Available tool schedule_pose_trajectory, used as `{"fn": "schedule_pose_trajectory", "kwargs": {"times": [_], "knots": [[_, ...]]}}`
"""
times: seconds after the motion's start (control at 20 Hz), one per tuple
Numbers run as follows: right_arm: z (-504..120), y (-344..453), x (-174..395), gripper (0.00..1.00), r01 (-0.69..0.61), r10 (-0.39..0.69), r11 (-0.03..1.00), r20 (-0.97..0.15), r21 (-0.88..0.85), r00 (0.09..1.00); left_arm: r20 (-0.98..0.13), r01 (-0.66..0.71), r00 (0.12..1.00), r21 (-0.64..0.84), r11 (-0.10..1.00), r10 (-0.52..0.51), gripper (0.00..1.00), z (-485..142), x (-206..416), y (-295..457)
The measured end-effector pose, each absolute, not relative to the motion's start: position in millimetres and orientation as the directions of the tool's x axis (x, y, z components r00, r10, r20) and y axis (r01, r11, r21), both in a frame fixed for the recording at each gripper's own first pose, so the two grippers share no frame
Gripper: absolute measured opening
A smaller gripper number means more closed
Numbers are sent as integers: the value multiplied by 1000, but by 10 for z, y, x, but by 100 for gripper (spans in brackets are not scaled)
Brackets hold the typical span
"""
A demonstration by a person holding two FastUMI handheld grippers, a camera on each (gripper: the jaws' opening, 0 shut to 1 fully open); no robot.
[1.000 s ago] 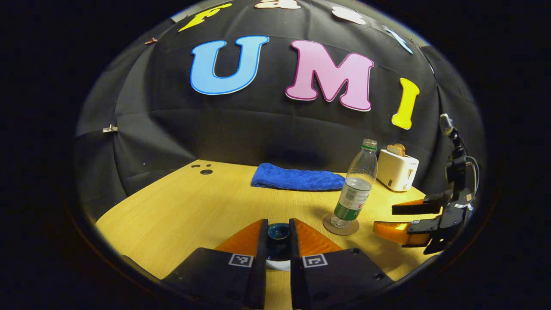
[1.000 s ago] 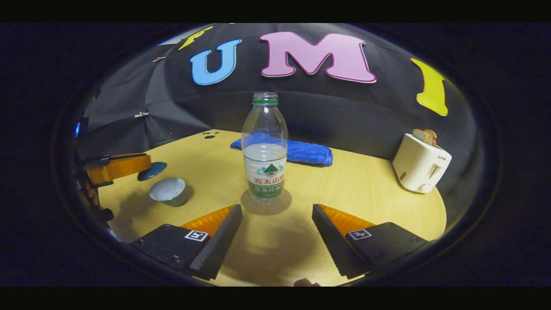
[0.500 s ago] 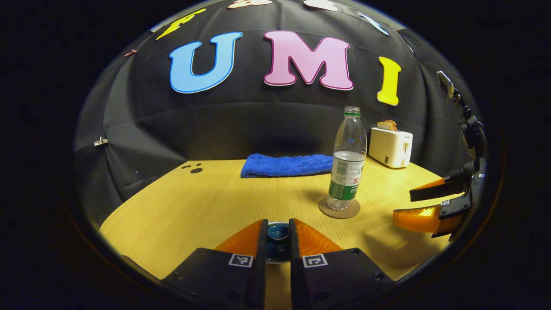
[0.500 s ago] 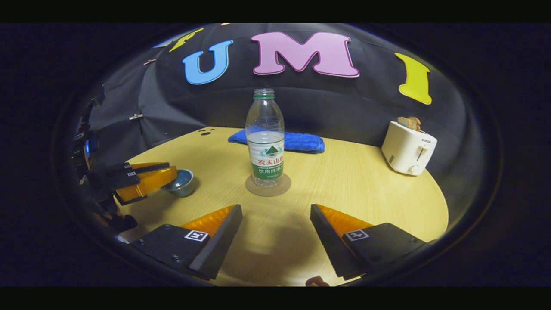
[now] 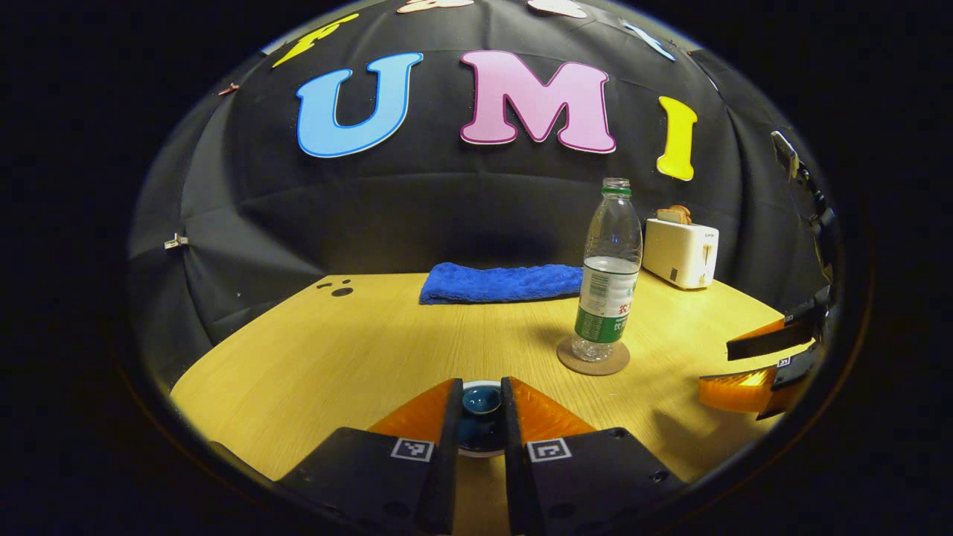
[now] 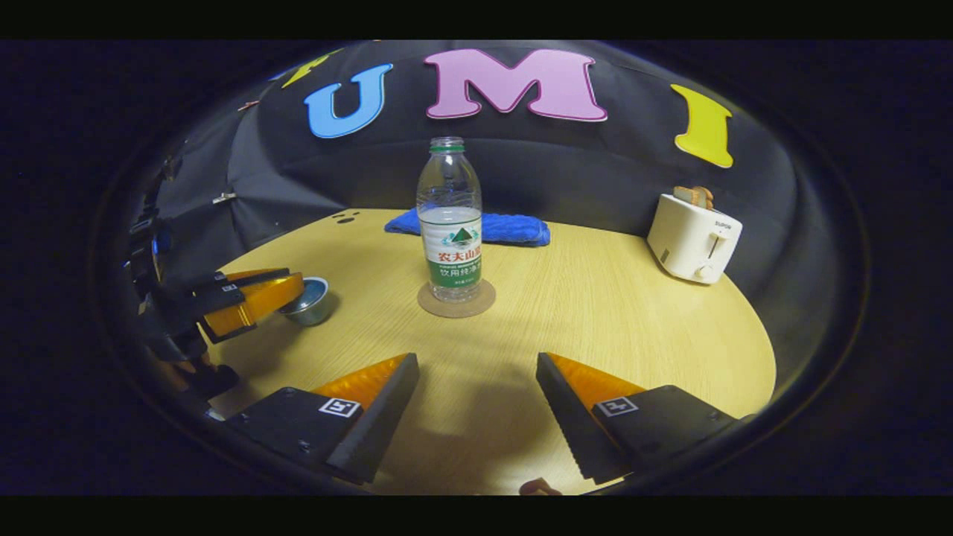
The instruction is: Open the teacup lid with one hand, grasp the water bottle and pour water into the teacup with the other hand; after pouring, place the water bottle on the coaster and then close the teacup lid.
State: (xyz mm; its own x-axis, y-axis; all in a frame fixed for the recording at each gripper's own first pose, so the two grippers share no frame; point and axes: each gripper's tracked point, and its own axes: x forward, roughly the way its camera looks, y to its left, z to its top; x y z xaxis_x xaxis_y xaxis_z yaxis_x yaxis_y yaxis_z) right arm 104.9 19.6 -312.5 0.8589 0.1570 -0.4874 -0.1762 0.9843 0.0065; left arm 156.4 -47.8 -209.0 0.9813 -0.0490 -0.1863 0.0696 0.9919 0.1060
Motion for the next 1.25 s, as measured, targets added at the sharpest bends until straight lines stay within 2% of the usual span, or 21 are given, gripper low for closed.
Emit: {"fn": "schedule_pose_trajectory", "kwargs": {"times": [0.05,0.1,0.15,0.25,0.35,0.4,0.55,0.85,0.9,0.95,1.25], "knots": [[-3113,199,1053,99,-174,156,985,-485,7,860,-187,65,981,107,992,-44,32,-2104,1548,-475],[-3105,202,1057,96,-176,156,984,-483,4,861,-183,60,982,111,992,-39,39,-2088,1539,-467],[-3095,202,1051,96,-177,155,984,-482,-2,862,-179,60,983,111,992,-39,41,-2083,1544,-468],[-3028,212,1047,96,-181,153,983,-475,-13,867,-170,53,985,111,992,-34,59,-2022,1511,-447],[-2921,203,1040,96,-181,153,983,-472,-15,868,-150,37,988,113,993,-20,82,-1914,1458,-396],[-2844,192,1041,99,-177,150,984,-464,-14,873,-144,37,989,112,993,-20,85,-1839,1428,-380],[-2516,157,1053,96,-158,137,987,-429,-16,893,-127,27,992,125,992,-11,96,-1552,1314,-302],[-1658,120,998,98,-121,105,992,-326,-31,939,-54,-5,998,141,990,13,97,-775,963,-193],[-1517,102,973,98,-110,92,993,-305,-42,948,-44,-4,999,134,991,10,100,-634,909,-195],[-1402,83,950,98,-97,78,994,-286,-52,955,-39,2,999,123,992,2,97,-504,848,-194],[-768,201,658,98,-46,45,999,-191,-1,981,20,22,1000,81,996,-24,97,224,513,-132]]}}
